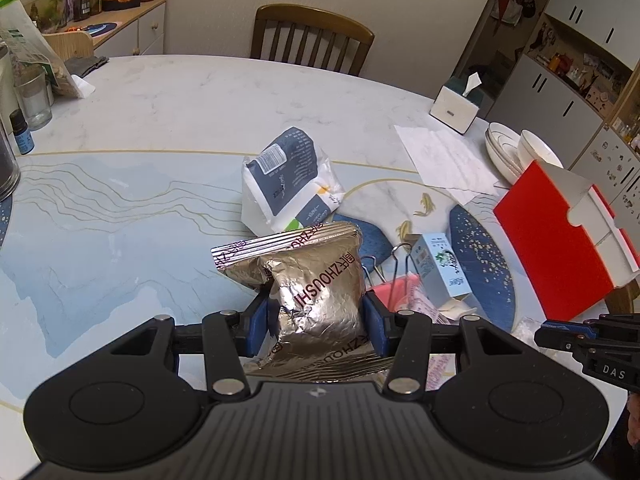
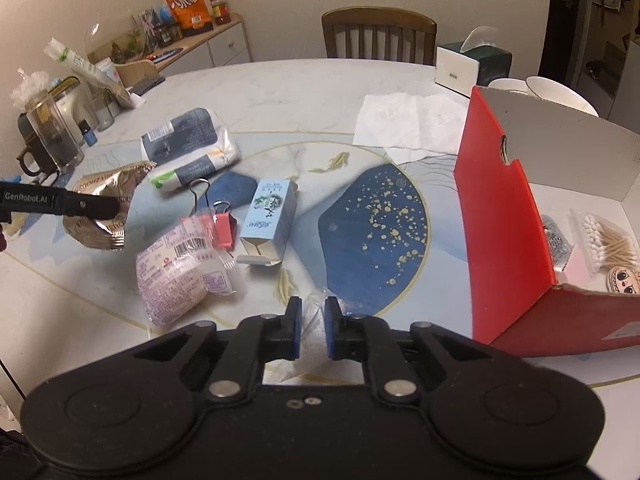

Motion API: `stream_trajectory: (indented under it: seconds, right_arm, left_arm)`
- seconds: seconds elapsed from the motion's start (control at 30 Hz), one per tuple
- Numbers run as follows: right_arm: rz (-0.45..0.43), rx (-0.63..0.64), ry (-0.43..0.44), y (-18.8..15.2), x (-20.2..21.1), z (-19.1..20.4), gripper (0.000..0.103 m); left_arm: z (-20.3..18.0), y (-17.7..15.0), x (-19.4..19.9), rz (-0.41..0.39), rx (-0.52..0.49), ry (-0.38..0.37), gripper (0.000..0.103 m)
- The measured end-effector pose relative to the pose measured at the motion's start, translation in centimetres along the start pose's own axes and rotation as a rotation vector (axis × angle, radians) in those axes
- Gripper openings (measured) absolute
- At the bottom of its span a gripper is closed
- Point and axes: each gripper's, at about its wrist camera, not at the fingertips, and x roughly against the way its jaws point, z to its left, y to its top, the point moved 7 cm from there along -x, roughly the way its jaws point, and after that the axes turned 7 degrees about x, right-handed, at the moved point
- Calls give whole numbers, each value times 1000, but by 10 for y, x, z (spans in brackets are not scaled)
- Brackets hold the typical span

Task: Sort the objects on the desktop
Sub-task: 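Carry the gold foil bag with the left tool while the right tool carries the plastic bag into the box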

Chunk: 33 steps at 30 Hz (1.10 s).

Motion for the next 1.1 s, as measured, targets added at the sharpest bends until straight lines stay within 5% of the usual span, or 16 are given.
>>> stream_trajectory:
  seconds: [0.53,1.1]
  right_arm:
    - [-73,-18,21,5,36,-14,8]
    - [-178,-57,-18,30,91,-81,8]
  left_arm:
    - [-36,-6,27,8,-38,-48,48]
    - [-152,4,19,29,-187,-183,48]
